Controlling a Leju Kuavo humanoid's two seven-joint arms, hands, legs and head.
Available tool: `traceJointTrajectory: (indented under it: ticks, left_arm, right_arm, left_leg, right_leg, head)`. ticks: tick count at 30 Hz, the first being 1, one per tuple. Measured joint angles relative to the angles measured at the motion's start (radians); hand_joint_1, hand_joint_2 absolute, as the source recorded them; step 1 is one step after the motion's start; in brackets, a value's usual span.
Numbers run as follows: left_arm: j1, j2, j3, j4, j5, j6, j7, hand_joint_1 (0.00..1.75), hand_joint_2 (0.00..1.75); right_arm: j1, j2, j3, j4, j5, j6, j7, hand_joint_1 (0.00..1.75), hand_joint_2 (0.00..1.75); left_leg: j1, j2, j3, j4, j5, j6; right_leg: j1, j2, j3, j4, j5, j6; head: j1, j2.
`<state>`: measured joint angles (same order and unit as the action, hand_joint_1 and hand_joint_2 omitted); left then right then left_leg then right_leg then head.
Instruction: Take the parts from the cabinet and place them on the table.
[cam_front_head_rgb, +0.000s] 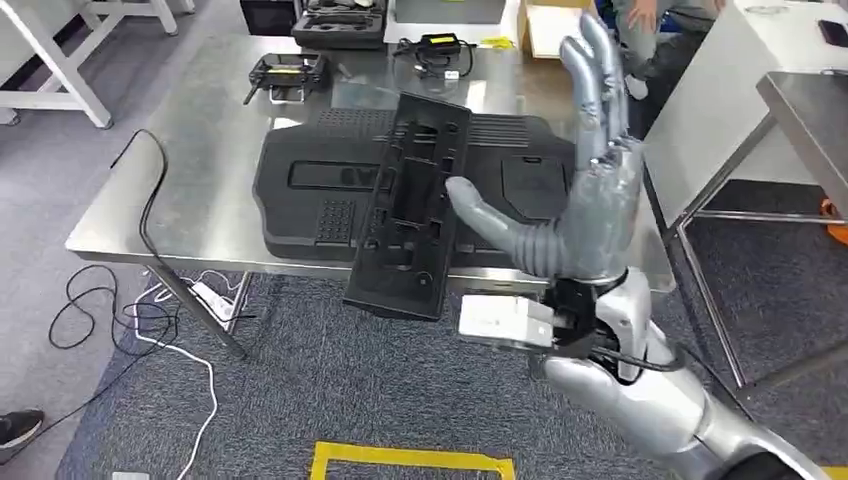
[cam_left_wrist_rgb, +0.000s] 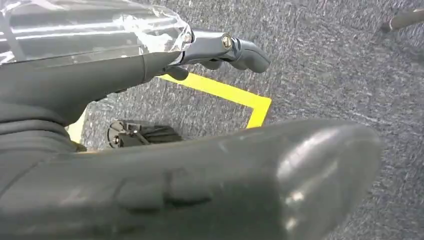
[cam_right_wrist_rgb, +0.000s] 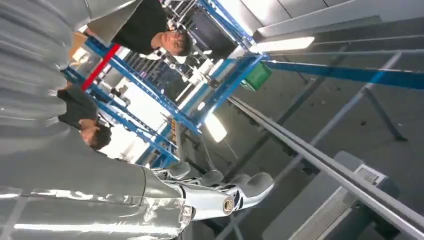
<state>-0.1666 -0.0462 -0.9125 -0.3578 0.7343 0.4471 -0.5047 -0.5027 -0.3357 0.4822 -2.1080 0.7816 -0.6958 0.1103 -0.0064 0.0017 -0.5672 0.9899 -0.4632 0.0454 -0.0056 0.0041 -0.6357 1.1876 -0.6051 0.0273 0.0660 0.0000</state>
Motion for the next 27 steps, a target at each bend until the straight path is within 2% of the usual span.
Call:
traceJointTrajectory:
  ticks: [1, 2, 3, 4, 6, 7, 8, 10, 11, 12, 13, 14, 16, 17, 18, 19, 21, 22, 23, 25, 26, 27]
  left_arm:
    - [0.0, 0.0, 0.0, 0.0, 0.0, 0.0, 0.0, 0.0, 0.0]
    - [0.001, 0.0, 0.0, 0.0, 0.002, 0.001, 0.0, 0.0, 0.0]
    - [0.002, 0.0, 0.0, 0.0, 0.003, 0.002, 0.0, 0.0, 0.0]
    - [0.003, 0.0, 0.0, 0.0, 0.003, 0.002, 0.0, 0.0, 0.0]
    - [0.005, 0.0, 0.0, 0.0, 0.006, 0.003, -0.003, 0.0, 0.0]
    - [0.004, 0.001, 0.0, 0.0, 0.008, 0.003, -0.003, 0.0, 0.0]
    - [0.004, 0.001, 0.0, 0.0, 0.009, 0.004, -0.003, 0.0, 0.0]
    - [0.007, 0.001, 0.0, 0.0, 0.009, 0.005, -0.006, 0.0, 0.0]
    - [0.007, 0.001, 0.0, 0.0, 0.01, 0.005, -0.006, 0.0, 0.0]
    - [0.007, 0.001, 0.0, 0.0, 0.011, 0.005, -0.006, 0.0, 0.0]
    - [0.007, 0.001, 0.0, 0.0, 0.011, 0.005, -0.006, 0.0, 0.0]
    - [0.006, 0.001, 0.0, 0.0, 0.011, 0.005, -0.006, 0.0, 0.0]
    - [0.01, 0.001, 0.0, 0.0, 0.011, 0.005, -0.007, 0.0, 0.0]
    - [0.013, 0.001, 0.0, 0.0, 0.012, 0.005, -0.008, 0.0, 0.0]
    - [0.015, 0.001, 0.0, 0.0, 0.013, 0.005, -0.009, 0.0, 0.0]
    - [0.015, 0.001, 0.0, 0.001, 0.016, 0.005, -0.009, 0.0, 0.0]
    - [0.014, 0.001, 0.0, 0.001, 0.019, 0.005, -0.013, 0.0, 0.0]
    - [0.014, 0.001, 0.0, 0.001, 0.02, 0.005, -0.015, 0.0, 0.0]
    - [0.013, 0.001, 0.0, 0.001, 0.021, 0.005, -0.017, 0.0, 0.0]
    - [0.016, 0.001, 0.0, 0.002, 0.023, 0.005, -0.019, 0.0, 0.0]
    - [0.016, 0.001, 0.0, 0.002, 0.023, 0.005, -0.02, 0.0, 0.0]
    - [0.015, 0.001, 0.0, 0.002, 0.024, 0.005, -0.021, 0.0, 0.0]
  right_arm:
    - [0.013, 0.0, -0.005, -0.002, -0.001, 0.0, 0.0, 0.0, 1.75]
    - [0.024, -0.001, -0.008, -0.004, -0.003, 0.0, 0.001, 0.0, 1.75]
    - [0.029, -0.002, -0.009, -0.005, -0.003, 0.0, 0.001, 0.0, 1.75]
    - [0.03, -0.003, -0.01, -0.005, -0.003, 0.0, 0.001, 0.0, 1.75]
    - [0.031, -0.006, -0.012, -0.008, -0.003, 0.0, 0.001, 0.0, 1.75]
    - [0.033, -0.006, -0.013, -0.008, -0.003, 0.0, 0.001, 0.0, 1.75]
    - [0.036, -0.006, -0.013, -0.011, -0.003, 0.0, 0.002, 0.0, 1.75]
    - [0.045, -0.008, -0.015, -0.013, -0.002, 0.0, 0.004, 0.0, 1.75]
    - [0.047, -0.008, -0.015, -0.014, 0.002, 0.0, 0.004, 0.0, 1.75]
    - [0.047, -0.008, -0.016, -0.016, 0.003, 0.0, 0.004, 0.0, 1.75]
    - [0.048, -0.008, -0.019, -0.019, 0.006, 0.0, 0.004, 0.0, 1.75]
    - [0.048, -0.009, -0.023, -0.023, 0.01, 0.0, 0.004, 0.0, 1.75]
    - [0.056, -0.008, -0.027, -0.025, 0.019, 0.0, 0.004, 0.0, 1.75]
    - [0.063, -0.009, -0.028, -0.026, 0.022, 0.0, 0.004, 0.0, 1.75]
    - [0.068, -0.009, -0.029, -0.029, 0.025, 0.0, 0.005, 0.0, 1.75]
    - [0.071, -0.009, -0.03, -0.032, 0.028, 0.0, 0.005, 0.0, 1.75]
    - [0.075, -0.008, -0.037, -0.041, 0.035, 0.0, 0.004, 0.0, 1.75]
    - [0.078, -0.009, -0.042, -0.047, 0.037, 0.0, 0.003, 0.0, 1.75]
    - [0.081, -0.009, -0.046, -0.05, 0.04, 0.0, 0.002, 0.0, 1.75]
    - [0.089, -0.009, -0.055, -0.058, 0.045, 0.0, 0.002, 0.0, 1.75]
    - [0.091, -0.008, -0.057, -0.064, 0.047, 0.0, 0.002, 0.0, 1.75]
    - [0.091, -0.009, -0.06, -0.069, 0.051, 0.0, 0.003, 0.0, 1.75]
  left_leg:
    - [0.001, 0.0, 0.0, 0.0, -0.001, 0.0]
    - [0.002, 0.0, 0.0, 0.001, -0.001, -0.001]
    - [0.004, 0.0, 0.001, 0.002, -0.003, -0.003]
    - [0.007, 0.0, 0.001, 0.006, -0.006, -0.007]
    - [0.016, -0.001, 0.002, 0.02, -0.018, -0.023]
    - [0.014, -0.002, -0.002, 0.025, -0.023, -0.03]
    - [0.011, -0.003, -0.006, 0.036, -0.027, -0.037]
    - [0.01, -0.003, -0.005, 0.031, -0.024, -0.044]
    - [0.013, -0.003, -0.004, 0.03, -0.024, -0.052]
    - [0.015, -0.003, -0.005, 0.036, -0.032, -0.059]
    - [0.015, -0.003, -0.011, 0.065, -0.054, -0.064]
    - [0.015, -0.002, -0.037, 0.122, -0.09, -0.068]
    - [0.017, -0.002, -0.106, 0.275, -0.16, -0.072]
    - [0.017, -0.002, -0.135, 0.335, -0.174, -0.072]
    - [0.017, -0.002, -0.138, 0.34, -0.162, -0.07]
    - [0.016, -0.002, -0.119, 0.298, -0.129, -0.066]
    - [0.013, -0.003, -0.044, 0.135, -0.04, -0.051]
    - [0.009, -0.004, -0.015, 0.057, -0.02, -0.043]
    - [0.006, -0.003, -0.007, 0.038, -0.026, -0.04]
    - [0.001, -0.004, -0.012, 0.038, -0.026, -0.04]
    - [-0.001, -0.005, -0.012, 0.037, -0.024, -0.036]
    - [0.005, -0.004, -0.009, 0.026, -0.018, -0.029]
  right_leg:
    - [-0.004, 0.0, -0.04, 0.076, -0.026, 0.004]
    - [-0.008, 0.0, -0.066, 0.12, -0.03, 0.008]
    - [-0.012, 0.0, -0.068, 0.113, -0.009, 0.012]
    - [-0.015, -0.001, -0.05, 0.064, 0.03, 0.014]
    - [-0.023, -0.003, 0.032, -0.119, 0.132, 0.022]
    - [-0.021, -0.002, 0.049, -0.151, 0.117, 0.026]
    - [-0.016, 0.004, 0.046, -0.162, 0.12, 0.007]
    - [-0.014, 0.005, 0.042, -0.156, 0.118, -0.003]
    - [-0.011, 0.005, 0.042, -0.156, 0.118, -0.011]
    - [-0.018, 0.003, 0.046, -0.163, 0.123, -0.019]
    - [-0.018, 0.001, 0.048, -0.163, 0.123, -0.022]
    - [-0.017, 0.0, 0.048, -0.163, 0.122, -0.028]
    - [-0.014, -0.002, 0.048, -0.163, 0.121, -0.032]
    - [-0.012, -0.002, 0.047, -0.162, 0.12, -0.033]
    - [-0.011, -0.002, 0.048, -0.161, 0.12, -0.033]
    - [-0.009, -0.001, 0.049, -0.161, 0.119, -0.034]
    - [-0.007, 0.001, 0.055, -0.16, 0.118, -0.033]
    - [-0.008, 0.001, 0.056, -0.161, 0.116, -0.031]
    - [-0.001, 0.001, 0.052, -0.155, 0.113, -0.026]
    - [-0.007, 0.001, 0.048, -0.159, 0.117, -0.018]
    - [-0.009, 0.0, 0.05, -0.163, 0.12, -0.013]
    - [-0.004, 0.001, 0.052, -0.165, 0.119, -0.007]
  head:
    - [0.0, 0.0]
    - [0.002, 0.0]
    - [0.002, 0.0]
    - [0.002, 0.0]
    - [0.002, 0.0]
    - [0.006, 0.0]
    - [0.01, 0.0]
    - [-0.002, 0.0]
    - [-0.002, 0.0]
    - [-0.002, 0.0]
    - [-0.006, 0.0]
    - [-0.015, 0.0]
    - [-0.016, 0.0]
    - [-0.017, 0.0]
    - [-0.018, 0.0]
    - [-0.018, 0.0]
    - [-0.019, 0.0]
    - [-0.019, 0.0]
    - [-0.018, 0.0]
    - [-0.019, 0.0]
    - [-0.019, 0.0]
    - [-0.019, 0.0]
